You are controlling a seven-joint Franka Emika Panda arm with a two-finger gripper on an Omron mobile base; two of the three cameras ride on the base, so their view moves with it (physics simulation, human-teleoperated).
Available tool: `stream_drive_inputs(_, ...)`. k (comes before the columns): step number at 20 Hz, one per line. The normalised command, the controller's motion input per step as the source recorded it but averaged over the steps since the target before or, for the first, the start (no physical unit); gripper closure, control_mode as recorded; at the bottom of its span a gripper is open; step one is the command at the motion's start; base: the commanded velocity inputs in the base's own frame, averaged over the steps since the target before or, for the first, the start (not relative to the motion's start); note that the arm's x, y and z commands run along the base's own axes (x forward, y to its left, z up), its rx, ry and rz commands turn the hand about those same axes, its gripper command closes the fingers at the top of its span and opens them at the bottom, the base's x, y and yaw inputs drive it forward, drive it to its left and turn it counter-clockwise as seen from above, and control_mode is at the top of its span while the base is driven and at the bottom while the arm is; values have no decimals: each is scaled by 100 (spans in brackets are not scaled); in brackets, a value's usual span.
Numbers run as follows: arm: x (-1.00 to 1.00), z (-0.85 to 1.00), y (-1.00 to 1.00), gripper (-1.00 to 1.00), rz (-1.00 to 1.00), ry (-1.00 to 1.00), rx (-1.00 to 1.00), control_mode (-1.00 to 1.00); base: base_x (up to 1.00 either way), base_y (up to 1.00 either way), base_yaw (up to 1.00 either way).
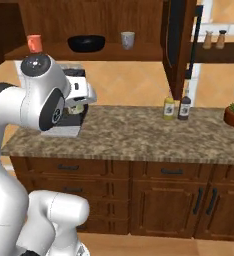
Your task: Gather all objects into one cabinet and sort the glasses and bowls to opposite sides.
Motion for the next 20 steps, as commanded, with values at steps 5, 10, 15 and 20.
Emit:
stream_drive_inputs(5, 0, 0, 0, 100, 0, 0, 0, 100, 89, 39, -8)
stream_drive_inputs(10, 0, 0, 0, 100, 0, 0, 0, 100, 72, 0, 0)
stream_drive_inputs(15, 0, 0, 0, 100, 0, 0, 0, 100, 18, 17, 0)
stream_drive_inputs(20, 0, 0, 0, 100, 0, 0, 0, 100, 4, 11, 2)
